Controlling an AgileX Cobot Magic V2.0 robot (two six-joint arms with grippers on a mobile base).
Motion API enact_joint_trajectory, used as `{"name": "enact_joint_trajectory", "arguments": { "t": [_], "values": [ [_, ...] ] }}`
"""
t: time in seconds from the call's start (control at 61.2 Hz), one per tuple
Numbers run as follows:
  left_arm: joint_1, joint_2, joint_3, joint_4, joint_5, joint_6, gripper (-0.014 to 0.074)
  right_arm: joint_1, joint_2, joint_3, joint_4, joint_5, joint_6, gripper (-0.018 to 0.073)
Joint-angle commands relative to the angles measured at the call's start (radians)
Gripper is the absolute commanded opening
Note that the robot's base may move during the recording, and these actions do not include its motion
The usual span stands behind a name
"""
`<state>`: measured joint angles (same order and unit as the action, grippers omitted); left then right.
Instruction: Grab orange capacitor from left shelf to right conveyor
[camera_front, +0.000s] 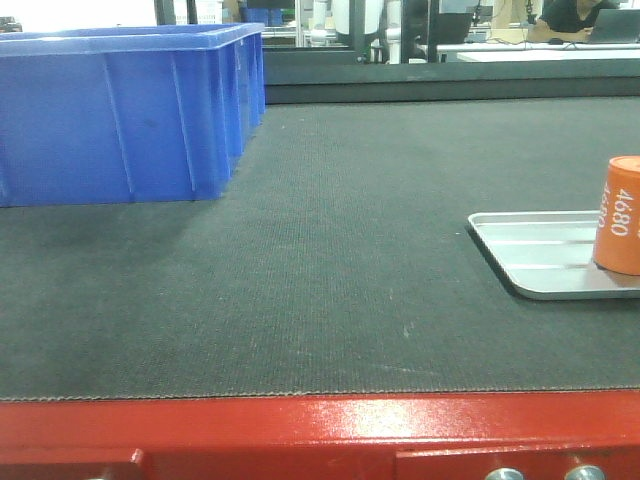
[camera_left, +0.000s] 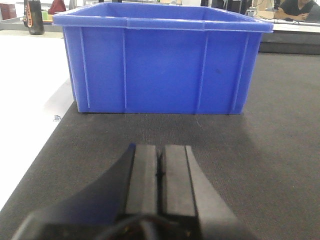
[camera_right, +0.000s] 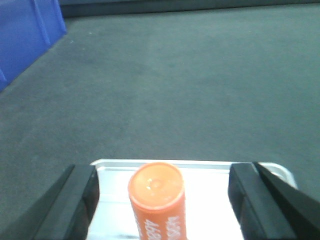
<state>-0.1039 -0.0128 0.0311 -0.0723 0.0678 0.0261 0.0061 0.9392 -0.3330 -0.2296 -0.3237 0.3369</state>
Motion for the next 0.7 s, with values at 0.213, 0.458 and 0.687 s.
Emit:
{"name": "enact_joint_trajectory", "arguments": {
  "t": [0.213, 0.458, 0.687],
  "values": [
    [0.002, -0.011, -0.003, -0.002, -0.089, -0.002, -0.0127, 0.059, -0.34, -0.222, -0.01, 0.513, 0.011, 0.0474],
    [0.002, -0.011, -0.003, -0.002, -0.089, -0.002, -0.0127, 0.061, -0.521, -0.263, -0.01, 0.737, 0.011, 0.0146],
    [0.002, -0.011, -0.003, -0.002, -0.089, -0.002, -0.0127, 0.061, -0.601, -0.263, -0.01, 0.759, 0.011, 0.0054]
  ]
}}
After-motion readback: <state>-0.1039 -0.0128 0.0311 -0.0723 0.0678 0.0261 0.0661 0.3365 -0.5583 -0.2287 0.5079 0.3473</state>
